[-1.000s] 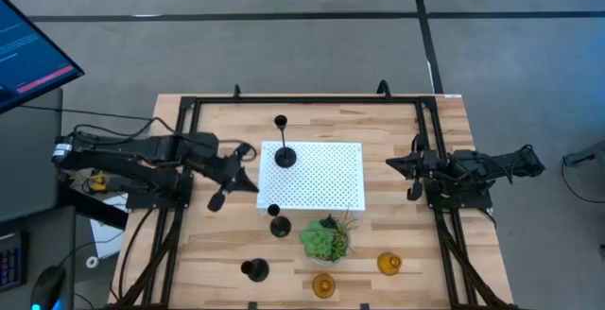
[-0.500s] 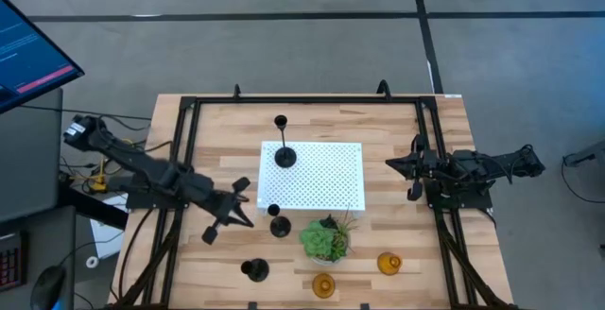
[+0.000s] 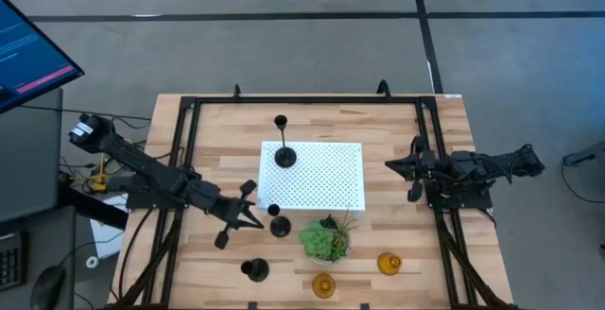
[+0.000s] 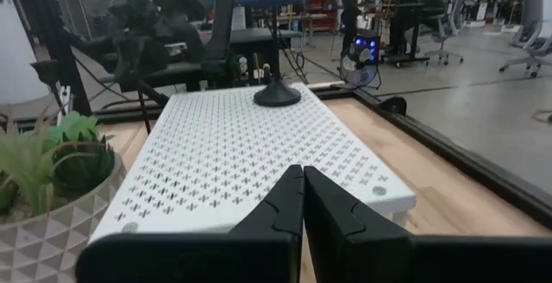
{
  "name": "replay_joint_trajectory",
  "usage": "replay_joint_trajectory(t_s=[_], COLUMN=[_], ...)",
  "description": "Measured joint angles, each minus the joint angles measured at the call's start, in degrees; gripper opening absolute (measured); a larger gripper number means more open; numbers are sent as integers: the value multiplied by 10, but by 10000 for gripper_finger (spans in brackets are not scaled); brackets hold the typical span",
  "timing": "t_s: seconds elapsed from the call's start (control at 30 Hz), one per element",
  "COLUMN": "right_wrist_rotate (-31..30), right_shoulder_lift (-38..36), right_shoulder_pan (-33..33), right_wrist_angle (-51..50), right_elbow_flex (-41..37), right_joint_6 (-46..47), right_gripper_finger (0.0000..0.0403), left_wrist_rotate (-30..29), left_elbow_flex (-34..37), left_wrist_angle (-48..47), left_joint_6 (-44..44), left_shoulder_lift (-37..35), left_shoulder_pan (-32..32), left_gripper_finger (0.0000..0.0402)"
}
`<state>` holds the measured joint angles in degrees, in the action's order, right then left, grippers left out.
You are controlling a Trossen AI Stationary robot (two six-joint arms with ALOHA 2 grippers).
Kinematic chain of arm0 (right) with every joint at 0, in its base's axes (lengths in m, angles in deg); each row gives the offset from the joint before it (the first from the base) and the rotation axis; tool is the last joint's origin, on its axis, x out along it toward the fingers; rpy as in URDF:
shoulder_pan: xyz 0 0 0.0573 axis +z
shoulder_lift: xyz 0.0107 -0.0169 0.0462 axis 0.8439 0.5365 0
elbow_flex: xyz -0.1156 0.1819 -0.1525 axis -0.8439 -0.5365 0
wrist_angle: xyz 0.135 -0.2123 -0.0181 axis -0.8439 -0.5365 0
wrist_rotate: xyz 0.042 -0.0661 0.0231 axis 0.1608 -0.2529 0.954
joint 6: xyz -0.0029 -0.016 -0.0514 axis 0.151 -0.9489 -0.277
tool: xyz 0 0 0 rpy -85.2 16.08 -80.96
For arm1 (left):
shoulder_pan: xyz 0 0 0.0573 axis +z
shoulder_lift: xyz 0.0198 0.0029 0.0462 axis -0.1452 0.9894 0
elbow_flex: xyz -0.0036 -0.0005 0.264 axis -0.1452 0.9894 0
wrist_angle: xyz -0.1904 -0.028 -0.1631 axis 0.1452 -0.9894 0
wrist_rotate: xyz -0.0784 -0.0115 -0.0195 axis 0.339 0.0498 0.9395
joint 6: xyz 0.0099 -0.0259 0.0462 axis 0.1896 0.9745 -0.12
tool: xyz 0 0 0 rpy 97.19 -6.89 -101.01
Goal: Pick & Place candle stick holders
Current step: Put the top black candle holder on the shelf
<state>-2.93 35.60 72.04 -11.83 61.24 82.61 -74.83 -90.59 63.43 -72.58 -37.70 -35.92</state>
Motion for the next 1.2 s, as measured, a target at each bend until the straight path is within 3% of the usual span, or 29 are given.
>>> replay_joint_trajectory(t_s=[0.4, 0.67, 0.9, 1.2], right_wrist_rotate=[0, -1, -2, -2], right_shoulder_lift=[0, 0, 0, 0], right_shoulder_pan=[5, 5, 5, 5], right_wrist_angle=[-20, -20, -20, -19], right_elbow_flex=[0, 0, 0, 0], right_joint_6=[2, -2, -3, -3], right_gripper_finger=[0, 0, 0, 0], left_wrist_rotate=[-126, -119, -118, -118], left_elbow_flex=[0, 0, -1, -1], left_wrist_angle=[41, 40, 41, 152], left_joint_6=[60, 61, 60, 59], left_shoulder_lift=[15, 15, 57, 138], left_shoulder_pan=[0, 0, 3, 3], left_gripper_finger=[13, 74, 136, 161])
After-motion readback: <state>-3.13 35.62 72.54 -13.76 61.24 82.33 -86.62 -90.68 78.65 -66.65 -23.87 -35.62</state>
